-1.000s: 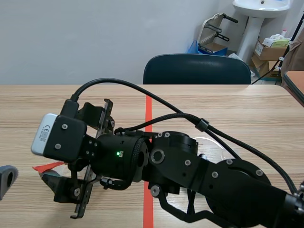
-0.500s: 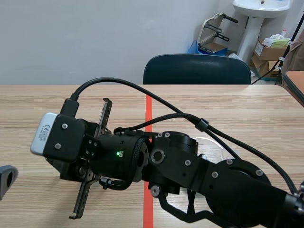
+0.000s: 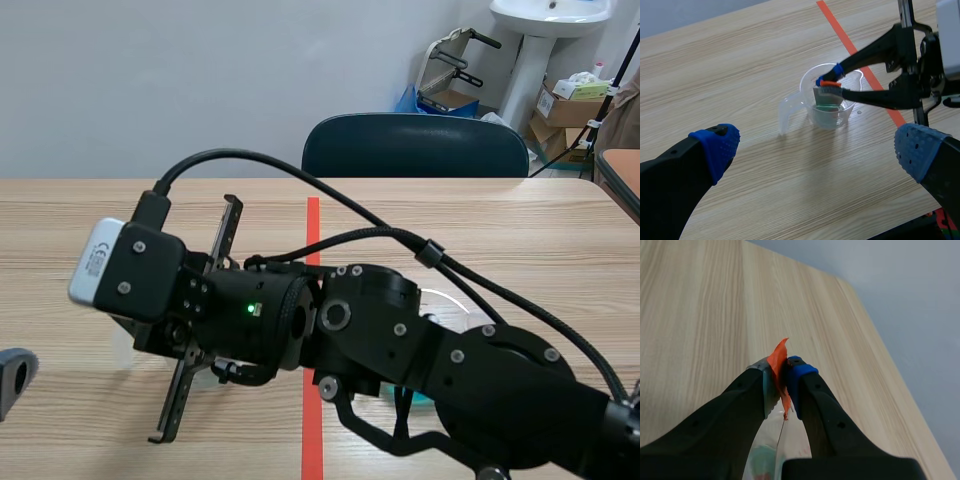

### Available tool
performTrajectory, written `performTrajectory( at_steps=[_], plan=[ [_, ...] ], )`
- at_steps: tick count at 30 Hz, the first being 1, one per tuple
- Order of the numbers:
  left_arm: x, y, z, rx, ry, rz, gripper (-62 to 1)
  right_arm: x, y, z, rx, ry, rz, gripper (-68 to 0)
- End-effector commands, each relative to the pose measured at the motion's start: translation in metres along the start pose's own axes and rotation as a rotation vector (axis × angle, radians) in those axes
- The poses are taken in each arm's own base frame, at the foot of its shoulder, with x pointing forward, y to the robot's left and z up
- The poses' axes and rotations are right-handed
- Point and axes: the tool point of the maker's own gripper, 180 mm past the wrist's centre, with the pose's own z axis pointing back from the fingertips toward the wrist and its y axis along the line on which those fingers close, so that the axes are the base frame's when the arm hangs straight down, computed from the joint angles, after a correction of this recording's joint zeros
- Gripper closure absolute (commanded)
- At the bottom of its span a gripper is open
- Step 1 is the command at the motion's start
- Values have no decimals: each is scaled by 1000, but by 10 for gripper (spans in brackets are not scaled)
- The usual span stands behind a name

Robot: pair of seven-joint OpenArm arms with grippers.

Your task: Do the redox reaction experiment

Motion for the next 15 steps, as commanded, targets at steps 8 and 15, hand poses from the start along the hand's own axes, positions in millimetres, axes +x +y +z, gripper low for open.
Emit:
performTrajectory(
  at_steps=[8, 15],
  plan=[
    [7, -2, 0, -6, -28, 5, -623, 26, -40, 2, -43, -15, -50, -8],
    [7, -2, 0, -6, -28, 5, -623, 49, -63, 3, -56, -14, -80, -8]
  ],
)
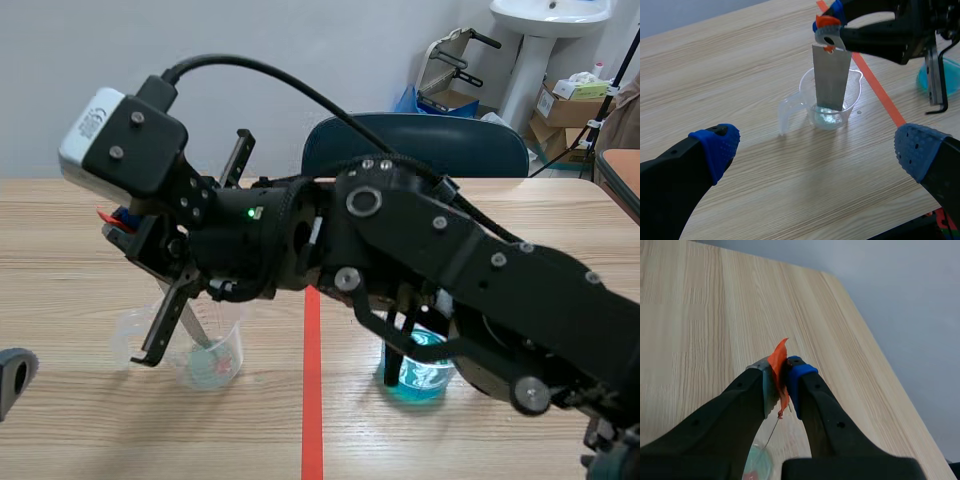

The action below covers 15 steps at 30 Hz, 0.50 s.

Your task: Do the redox reaction experiment

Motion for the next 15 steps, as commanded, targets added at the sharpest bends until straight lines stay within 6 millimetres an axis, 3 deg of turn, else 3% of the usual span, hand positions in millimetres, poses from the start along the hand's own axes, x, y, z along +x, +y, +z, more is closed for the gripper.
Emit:
performTrajectory(
  at_steps=[1, 15],
  plan=[
    [7, -2, 0, -6, -28, 5, -623, 26, -18, 0, -29, -54, 30, -8],
    [7, -2, 0, -6, -28, 5, -623, 94, -46, 15, -52, -70, 31, -8]
  ],
)
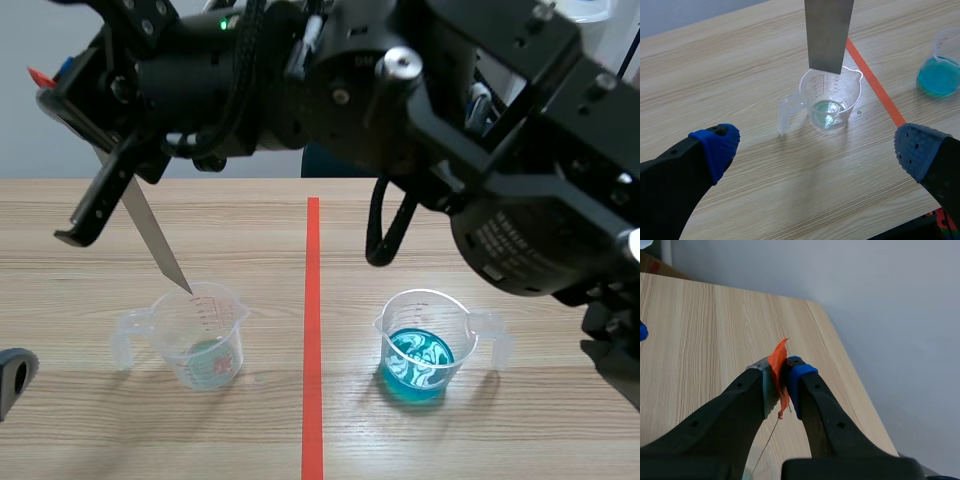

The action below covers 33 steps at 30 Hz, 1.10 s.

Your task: Do the redox reaction experiment

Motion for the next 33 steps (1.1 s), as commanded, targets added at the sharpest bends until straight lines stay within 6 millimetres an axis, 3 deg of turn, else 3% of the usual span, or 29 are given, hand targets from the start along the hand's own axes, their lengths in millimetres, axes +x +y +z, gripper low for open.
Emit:
performTrajectory(
  at_steps=[1, 6, 33],
  plan=[
    [7, -2, 0, -6, -28, 5, -623, 16, -12, 3, -28, -40, 10, -8],
    [7, -2, 0, -6, -28, 5, -623, 28, -18, 9, -41, -62, -4, -8],
    [7, -2, 0, -6, -28, 5, -623, 25, -17, 9, -35, -50, -20, -8]
  ],
)
